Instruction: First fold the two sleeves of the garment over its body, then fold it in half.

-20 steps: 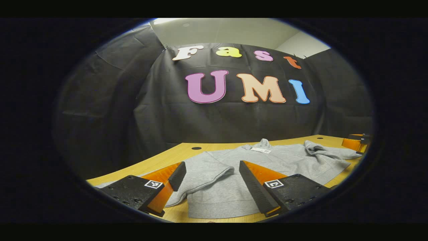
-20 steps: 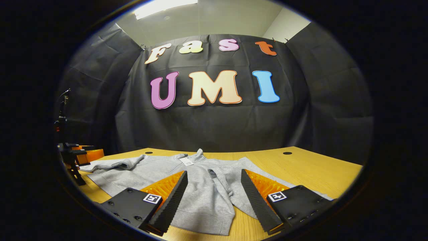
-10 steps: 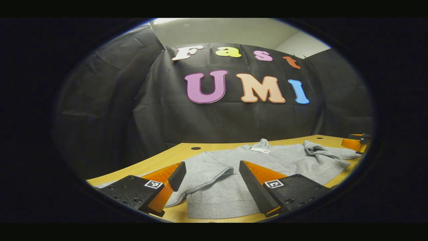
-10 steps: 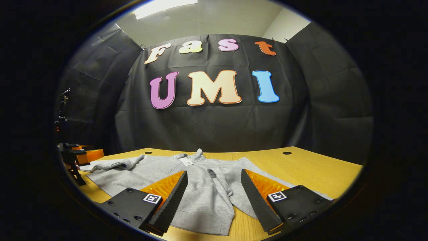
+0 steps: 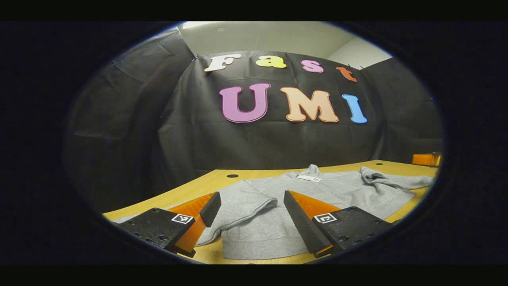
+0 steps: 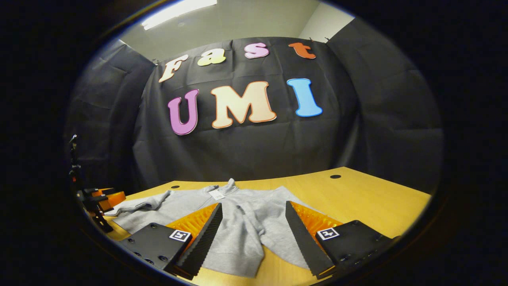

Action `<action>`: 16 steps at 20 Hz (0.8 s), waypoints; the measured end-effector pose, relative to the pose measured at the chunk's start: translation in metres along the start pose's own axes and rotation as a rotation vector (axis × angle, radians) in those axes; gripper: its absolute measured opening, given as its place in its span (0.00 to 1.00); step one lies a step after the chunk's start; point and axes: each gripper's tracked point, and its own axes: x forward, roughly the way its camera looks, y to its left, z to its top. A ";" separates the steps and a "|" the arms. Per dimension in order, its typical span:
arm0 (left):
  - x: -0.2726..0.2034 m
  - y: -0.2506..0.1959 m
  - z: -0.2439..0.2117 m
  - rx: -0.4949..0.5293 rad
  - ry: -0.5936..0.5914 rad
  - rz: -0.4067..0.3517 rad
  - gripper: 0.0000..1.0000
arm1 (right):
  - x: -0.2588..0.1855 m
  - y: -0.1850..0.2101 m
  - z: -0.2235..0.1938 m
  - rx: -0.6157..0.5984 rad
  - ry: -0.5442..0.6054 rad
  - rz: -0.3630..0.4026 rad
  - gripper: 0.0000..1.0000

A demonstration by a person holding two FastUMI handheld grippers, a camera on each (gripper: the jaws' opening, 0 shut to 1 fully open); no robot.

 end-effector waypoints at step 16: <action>0.003 0.000 0.000 0.001 0.000 0.000 0.94 | -0.062 -0.139 -0.099 -0.055 0.519 -0.227 1.00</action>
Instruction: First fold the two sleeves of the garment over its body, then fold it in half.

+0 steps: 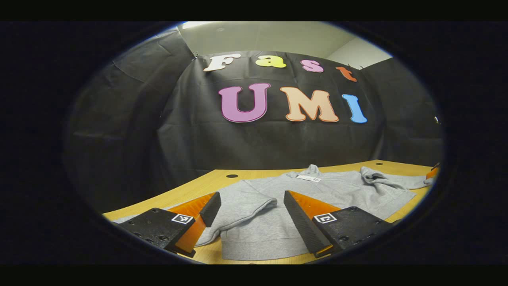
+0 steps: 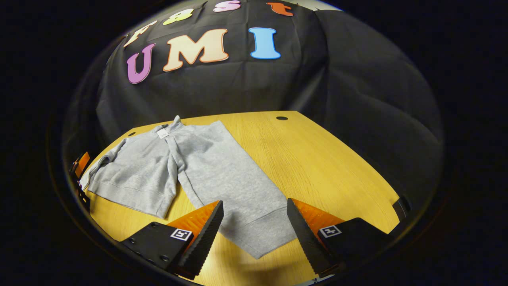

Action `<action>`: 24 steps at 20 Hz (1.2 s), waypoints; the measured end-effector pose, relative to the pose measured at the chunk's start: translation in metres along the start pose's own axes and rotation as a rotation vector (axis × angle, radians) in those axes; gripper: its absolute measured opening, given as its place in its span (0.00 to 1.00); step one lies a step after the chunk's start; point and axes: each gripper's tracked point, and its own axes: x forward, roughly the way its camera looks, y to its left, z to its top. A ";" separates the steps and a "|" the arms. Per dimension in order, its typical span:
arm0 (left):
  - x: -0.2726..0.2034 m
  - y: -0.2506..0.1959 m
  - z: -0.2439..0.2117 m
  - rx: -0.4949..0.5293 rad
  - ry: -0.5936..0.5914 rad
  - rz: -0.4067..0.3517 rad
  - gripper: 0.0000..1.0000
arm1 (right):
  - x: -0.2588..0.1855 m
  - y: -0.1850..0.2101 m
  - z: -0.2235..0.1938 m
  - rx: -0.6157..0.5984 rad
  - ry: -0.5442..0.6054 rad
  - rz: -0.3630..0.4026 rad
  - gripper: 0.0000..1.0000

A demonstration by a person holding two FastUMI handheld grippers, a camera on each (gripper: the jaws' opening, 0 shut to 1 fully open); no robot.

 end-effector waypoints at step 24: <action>0.001 0.001 -0.001 -0.002 0.001 0.003 0.94 | 0.007 0.001 -0.030 -0.011 0.071 0.009 0.82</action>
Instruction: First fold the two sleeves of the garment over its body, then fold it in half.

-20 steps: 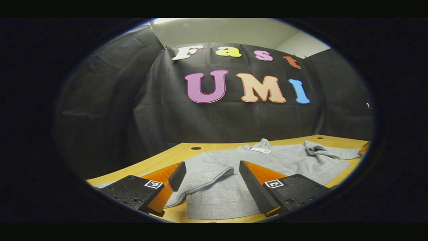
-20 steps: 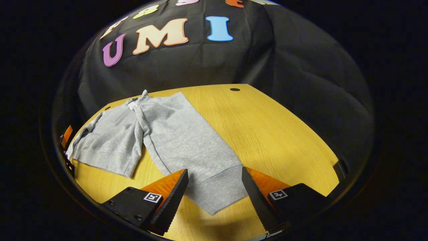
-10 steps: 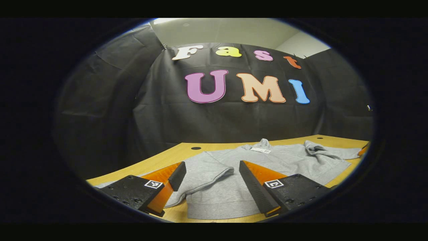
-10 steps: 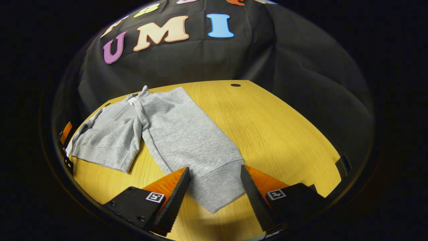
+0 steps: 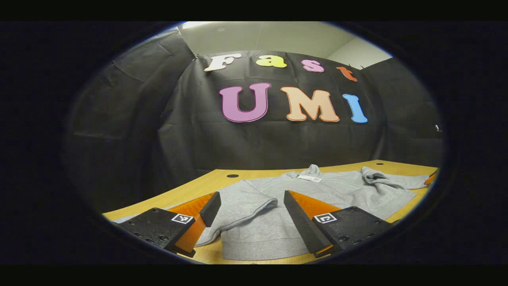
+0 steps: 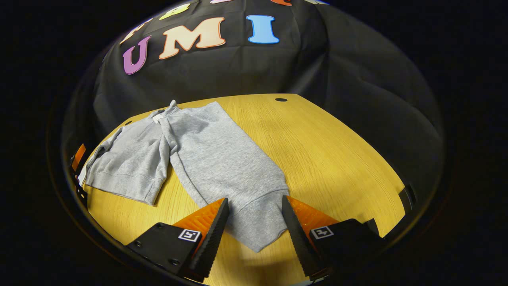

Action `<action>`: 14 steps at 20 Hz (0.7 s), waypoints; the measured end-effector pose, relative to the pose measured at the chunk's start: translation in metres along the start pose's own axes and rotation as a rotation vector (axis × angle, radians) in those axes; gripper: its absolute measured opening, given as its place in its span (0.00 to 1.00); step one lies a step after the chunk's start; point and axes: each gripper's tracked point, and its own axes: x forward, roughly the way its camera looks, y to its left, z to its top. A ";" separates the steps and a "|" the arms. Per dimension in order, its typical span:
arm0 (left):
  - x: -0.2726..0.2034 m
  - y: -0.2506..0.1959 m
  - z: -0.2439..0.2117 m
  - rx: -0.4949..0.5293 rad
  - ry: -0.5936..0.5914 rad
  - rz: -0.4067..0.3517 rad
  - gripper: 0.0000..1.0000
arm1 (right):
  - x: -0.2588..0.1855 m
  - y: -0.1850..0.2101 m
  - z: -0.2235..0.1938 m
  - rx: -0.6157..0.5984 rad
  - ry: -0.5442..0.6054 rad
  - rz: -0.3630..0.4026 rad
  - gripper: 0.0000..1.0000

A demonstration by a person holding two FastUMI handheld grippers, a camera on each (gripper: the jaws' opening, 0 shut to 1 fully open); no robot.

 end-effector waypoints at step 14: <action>0.000 0.001 0.000 0.001 -0.001 0.000 0.94 | 0.001 0.014 0.005 -0.028 0.022 0.036 0.06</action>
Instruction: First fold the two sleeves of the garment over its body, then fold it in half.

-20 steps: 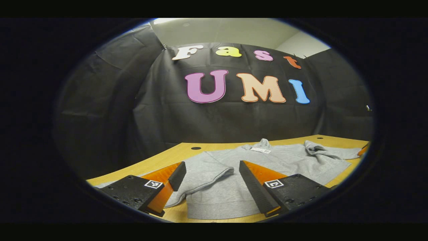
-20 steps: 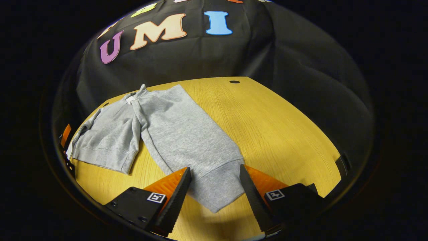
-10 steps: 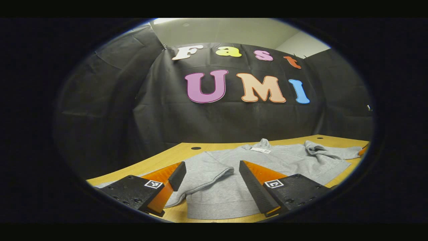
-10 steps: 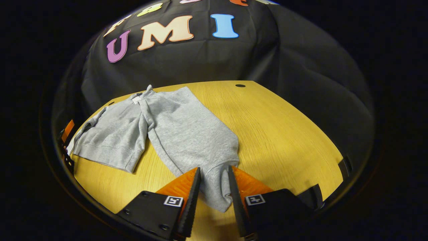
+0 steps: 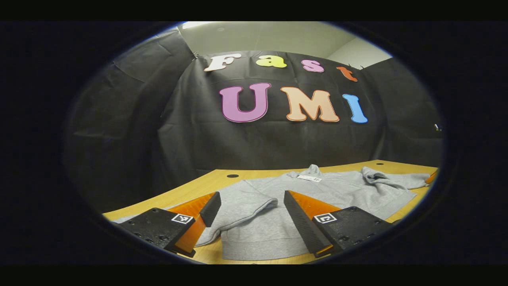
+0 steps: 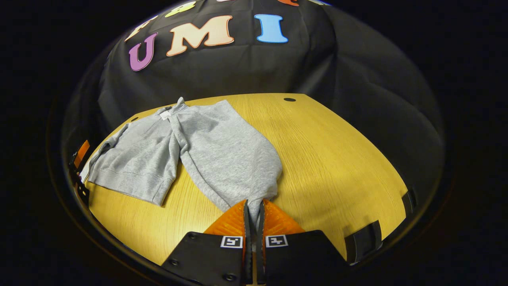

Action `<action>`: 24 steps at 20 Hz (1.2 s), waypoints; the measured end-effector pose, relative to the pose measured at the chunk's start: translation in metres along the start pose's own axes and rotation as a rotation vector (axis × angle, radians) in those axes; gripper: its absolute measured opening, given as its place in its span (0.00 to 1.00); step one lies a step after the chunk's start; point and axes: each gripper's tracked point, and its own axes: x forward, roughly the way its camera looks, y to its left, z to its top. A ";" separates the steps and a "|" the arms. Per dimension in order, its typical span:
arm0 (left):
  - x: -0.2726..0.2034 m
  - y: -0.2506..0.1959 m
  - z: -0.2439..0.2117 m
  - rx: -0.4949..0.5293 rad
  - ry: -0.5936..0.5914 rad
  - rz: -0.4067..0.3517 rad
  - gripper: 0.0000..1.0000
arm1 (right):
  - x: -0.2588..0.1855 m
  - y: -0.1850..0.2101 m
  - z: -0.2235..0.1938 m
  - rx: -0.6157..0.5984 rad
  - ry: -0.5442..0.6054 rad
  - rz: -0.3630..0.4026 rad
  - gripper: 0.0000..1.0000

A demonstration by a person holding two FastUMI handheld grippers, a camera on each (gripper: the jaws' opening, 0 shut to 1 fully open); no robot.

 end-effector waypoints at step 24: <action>0.000 0.000 -0.001 0.000 -0.002 0.000 0.94 | 0.024 0.215 0.260 -0.222 -0.304 0.319 0.02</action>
